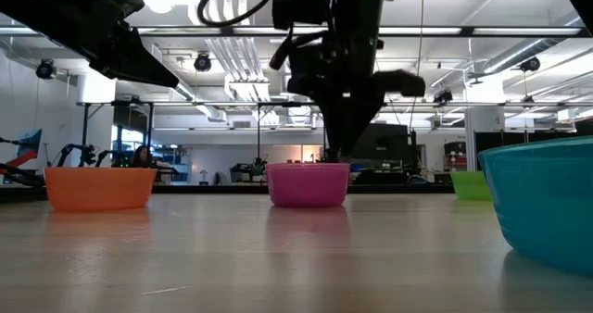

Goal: Nest bowls inside each other
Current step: Stack the blue bowl on top of the pink bowl

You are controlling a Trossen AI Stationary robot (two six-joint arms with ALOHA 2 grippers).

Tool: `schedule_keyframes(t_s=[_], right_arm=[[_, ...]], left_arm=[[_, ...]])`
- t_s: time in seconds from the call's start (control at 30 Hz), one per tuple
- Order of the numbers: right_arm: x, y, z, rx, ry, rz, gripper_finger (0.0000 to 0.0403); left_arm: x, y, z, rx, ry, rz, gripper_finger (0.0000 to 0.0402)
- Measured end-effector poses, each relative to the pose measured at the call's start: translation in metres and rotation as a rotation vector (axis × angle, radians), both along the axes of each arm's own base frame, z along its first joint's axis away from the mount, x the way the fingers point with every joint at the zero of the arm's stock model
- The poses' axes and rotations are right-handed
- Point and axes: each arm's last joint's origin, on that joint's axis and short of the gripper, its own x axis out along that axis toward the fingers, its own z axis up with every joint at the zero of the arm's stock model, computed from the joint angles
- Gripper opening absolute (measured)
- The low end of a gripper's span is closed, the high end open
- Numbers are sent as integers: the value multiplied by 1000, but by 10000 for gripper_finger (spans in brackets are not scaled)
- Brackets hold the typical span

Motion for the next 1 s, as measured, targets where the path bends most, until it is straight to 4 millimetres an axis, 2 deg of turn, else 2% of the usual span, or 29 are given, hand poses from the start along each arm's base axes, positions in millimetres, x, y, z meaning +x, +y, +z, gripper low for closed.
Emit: schedule_keyframes(t_s=[0.13,0.3,0.43,0.53,0.67,0.8,1.0], right_arm=[[-4,-1,30,-27,-5,-3,79],[-19,-3,87,-44,-111,-65,70],[-38,-3,131,19,-265,-175,64],[-52,1,151,129,-332,-253,64],[-71,9,164,323,-350,-343,65],[-84,20,165,547,-322,-365,65],[-94,51,153,636,-306,-325,65]], left_arm=[[0,0,0,0,-1,0,67],[0,0,1,1,-8,-1,67],[1,0,2,-1,-18,-2,67],[1,0,3,3,-18,-6,67],[1,-1,3,-3,-18,-17,67],[1,-1,3,-4,-19,-17,67],[2,-1,3,-7,-27,-18,67]])
